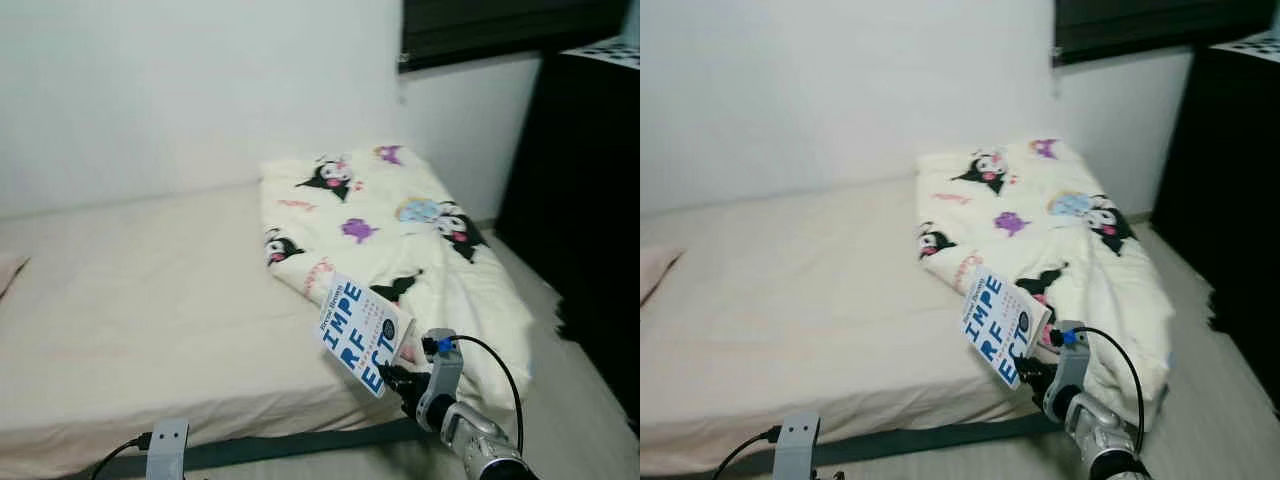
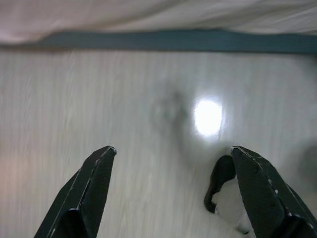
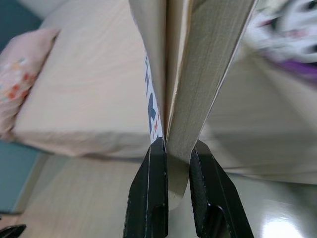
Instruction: Clean up the room
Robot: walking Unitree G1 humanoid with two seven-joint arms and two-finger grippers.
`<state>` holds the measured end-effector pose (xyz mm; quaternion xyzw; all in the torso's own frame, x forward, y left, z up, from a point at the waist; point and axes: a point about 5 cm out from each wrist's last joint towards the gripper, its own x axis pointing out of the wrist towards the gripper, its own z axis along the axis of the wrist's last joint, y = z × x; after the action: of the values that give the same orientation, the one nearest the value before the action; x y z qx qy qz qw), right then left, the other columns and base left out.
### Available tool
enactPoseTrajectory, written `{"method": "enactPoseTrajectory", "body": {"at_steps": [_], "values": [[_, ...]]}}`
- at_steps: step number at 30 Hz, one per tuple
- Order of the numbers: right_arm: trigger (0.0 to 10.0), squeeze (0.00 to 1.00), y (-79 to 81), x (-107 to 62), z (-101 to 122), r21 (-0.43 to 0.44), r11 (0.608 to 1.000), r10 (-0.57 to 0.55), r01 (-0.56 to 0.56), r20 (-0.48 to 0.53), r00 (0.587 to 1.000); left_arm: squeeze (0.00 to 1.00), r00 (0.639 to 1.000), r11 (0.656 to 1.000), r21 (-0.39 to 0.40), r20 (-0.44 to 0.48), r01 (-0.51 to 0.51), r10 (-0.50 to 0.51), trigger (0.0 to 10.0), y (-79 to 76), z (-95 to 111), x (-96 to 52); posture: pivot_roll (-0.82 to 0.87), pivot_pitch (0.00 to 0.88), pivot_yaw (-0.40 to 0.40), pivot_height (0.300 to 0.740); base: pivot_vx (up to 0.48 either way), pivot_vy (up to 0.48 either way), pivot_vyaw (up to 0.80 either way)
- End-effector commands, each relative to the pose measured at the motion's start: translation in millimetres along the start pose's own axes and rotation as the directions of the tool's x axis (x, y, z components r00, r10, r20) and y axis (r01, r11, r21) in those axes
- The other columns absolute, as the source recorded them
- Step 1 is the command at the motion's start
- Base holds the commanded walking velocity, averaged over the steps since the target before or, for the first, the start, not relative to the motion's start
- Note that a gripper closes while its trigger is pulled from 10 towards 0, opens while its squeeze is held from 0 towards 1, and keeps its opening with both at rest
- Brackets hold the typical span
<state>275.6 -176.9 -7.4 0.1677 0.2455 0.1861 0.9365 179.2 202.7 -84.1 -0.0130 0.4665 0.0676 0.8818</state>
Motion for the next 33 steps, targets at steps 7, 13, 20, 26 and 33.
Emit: {"method": "enactPoseTrajectory", "body": {"at_steps": [7, 13, 20, 26, 33], "values": [[10.0, 0.0, 5.0, 2.5, -4.5, -0.017, 1.0, 0.01, -0.011, -0.007, 1.0, 0.0, 1.0, 0.999, -0.037, -0.017, -0.016, 0.015, 10.0, 5.9, -2.3, -0.5, -0.18, 0.0, 0.094, 0.74, 0.0, 0.069, 0.79], [10.0, 0.0, 4.6, 1.9, -6.5, -0.022, 1.0, 0.007, -0.007, -0.016, 1.0, 0.0, 1.0, 0.999, -0.03, -0.012, -0.024, 0.023, 10.0, 6.4, -1.0, -0.3, -0.18, 0.0, 0.093, 0.74, 0.0, 0.306, 0.79], [10.0, 0.0, 5.0, 1.9, -8.4, -0.027, 1.0, 0.007, -0.008, -0.026, 1.0, 0.0, 1.0, 1.0, -0.019, -0.008, -0.018, 0.018, 10.0, 5.6, -0.7, -0.3, -0.18, 0.0, 0.092, 0.74, 0.0, 0.0, 0.79], [10.0, 0.0, 5.2, 2.0, -9.0, -0.031, 0.999, 0.008, -0.009, -0.029, 1.0, 0.0, 1.0, 1.0, -0.011, -0.008, -0.016, 0.016, 10.0, 5.3, -0.5, -0.2, -0.18, 0.0, 0.093, 0.74, 0.0, 0.0, 0.79], [10.0, 0.0, 4.8, 1.8, -9.2, -0.04, 0.999, 0.004, -0.005, -0.031, 1.0, 0.0, 1.0, 1.0, 0.001, 0.002, -0.013, 0.013, 10.0, 4.0, 1.6, 0.1, -0.18, 0.0, 0.094, 0.74, 0.0, 0.0, 0.79]]}}
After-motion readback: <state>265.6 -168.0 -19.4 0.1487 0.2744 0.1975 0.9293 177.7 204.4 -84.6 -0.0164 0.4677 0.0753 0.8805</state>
